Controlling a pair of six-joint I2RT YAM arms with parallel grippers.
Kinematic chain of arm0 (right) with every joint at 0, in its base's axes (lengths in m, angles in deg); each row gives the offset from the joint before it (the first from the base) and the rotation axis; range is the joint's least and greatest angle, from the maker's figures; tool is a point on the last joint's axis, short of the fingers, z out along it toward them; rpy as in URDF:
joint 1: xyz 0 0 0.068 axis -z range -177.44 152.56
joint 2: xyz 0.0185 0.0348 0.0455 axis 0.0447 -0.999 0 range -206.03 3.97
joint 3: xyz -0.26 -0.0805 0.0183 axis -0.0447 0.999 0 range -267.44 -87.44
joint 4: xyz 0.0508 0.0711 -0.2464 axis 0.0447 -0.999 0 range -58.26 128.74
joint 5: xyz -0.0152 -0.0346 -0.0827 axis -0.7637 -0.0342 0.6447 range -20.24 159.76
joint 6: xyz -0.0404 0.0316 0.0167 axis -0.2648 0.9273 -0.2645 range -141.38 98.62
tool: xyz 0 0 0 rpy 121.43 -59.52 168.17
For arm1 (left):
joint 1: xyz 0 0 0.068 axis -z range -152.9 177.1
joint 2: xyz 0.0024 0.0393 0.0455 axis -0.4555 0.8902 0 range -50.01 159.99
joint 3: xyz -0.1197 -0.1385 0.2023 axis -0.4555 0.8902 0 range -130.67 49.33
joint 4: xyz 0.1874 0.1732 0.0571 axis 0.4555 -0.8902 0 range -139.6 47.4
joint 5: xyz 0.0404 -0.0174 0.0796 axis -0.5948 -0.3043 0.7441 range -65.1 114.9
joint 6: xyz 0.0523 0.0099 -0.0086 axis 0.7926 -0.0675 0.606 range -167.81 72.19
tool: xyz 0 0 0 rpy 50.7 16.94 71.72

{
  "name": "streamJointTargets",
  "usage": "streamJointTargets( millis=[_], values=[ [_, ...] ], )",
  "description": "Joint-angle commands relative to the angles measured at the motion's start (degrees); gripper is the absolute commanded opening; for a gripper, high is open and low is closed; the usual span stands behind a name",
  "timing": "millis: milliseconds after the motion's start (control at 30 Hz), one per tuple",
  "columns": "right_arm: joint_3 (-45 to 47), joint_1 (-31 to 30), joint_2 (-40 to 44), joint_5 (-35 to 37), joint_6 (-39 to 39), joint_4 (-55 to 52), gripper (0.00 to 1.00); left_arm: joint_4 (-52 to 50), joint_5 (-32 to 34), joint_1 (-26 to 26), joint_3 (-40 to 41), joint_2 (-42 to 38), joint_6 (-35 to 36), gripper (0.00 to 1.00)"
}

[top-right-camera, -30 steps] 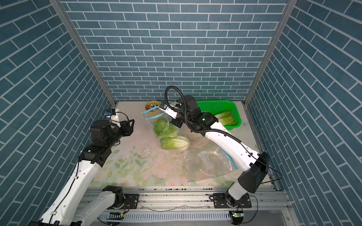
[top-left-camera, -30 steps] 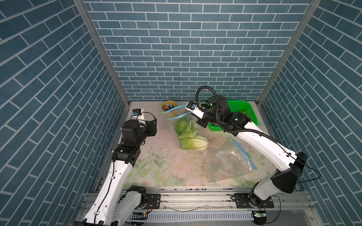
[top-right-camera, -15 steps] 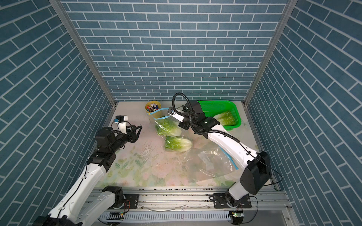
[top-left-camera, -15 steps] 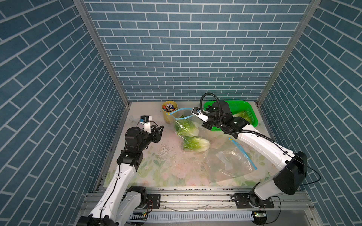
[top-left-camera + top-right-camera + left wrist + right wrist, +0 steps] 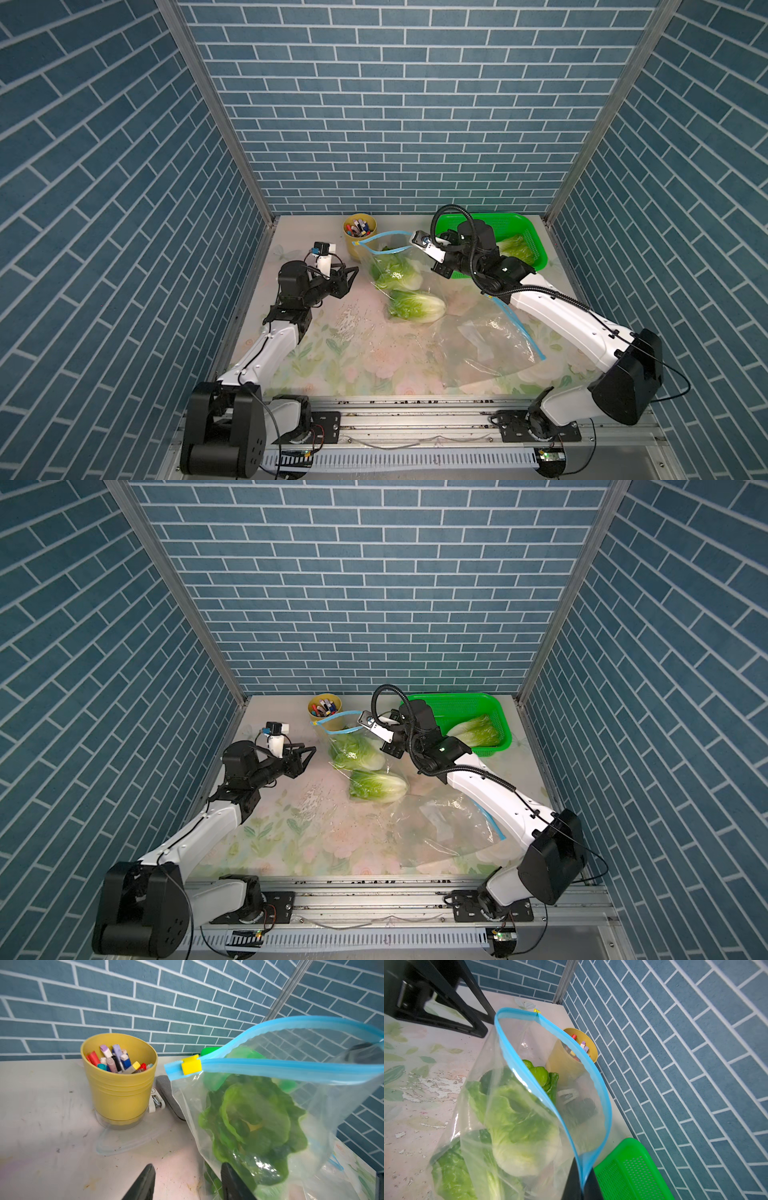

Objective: Put the chinese cabbages into a zipper bag and zip it
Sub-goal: Adjust the zipper food storage bag at the center of the board.

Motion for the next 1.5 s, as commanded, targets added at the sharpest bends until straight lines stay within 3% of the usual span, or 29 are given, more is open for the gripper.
streamJointTargets(
  millis=[0,367,900,1067,1467],
  values=[
    [0.5,0.1,2.3,-0.3,-2.1,3.1,0.0,5.6,-4.2,-0.3,-2.8,3.4,1.4,0.54],
    [0.7,0.1,2.4,-0.3,-2.1,3.6,0.0,11.8,-10.6,0.2,-8.2,11.3,1.5,0.47],
    [-0.3,0.1,1.2,1.6,-2.3,3.4,0.0,12.4,-10.9,2.7,-11.0,14.5,2.1,0.12],
    [-0.3,0.2,1.2,1.8,-2.5,3.7,0.0,11.5,-8.8,2.7,-11.0,12.7,2.9,0.0],
    [-2.2,3.5,2.4,-2.2,2.2,3.5,0.0,-2.5,-1.5,3.0,-10.5,-3.4,12.0,0.0]
  ],
)
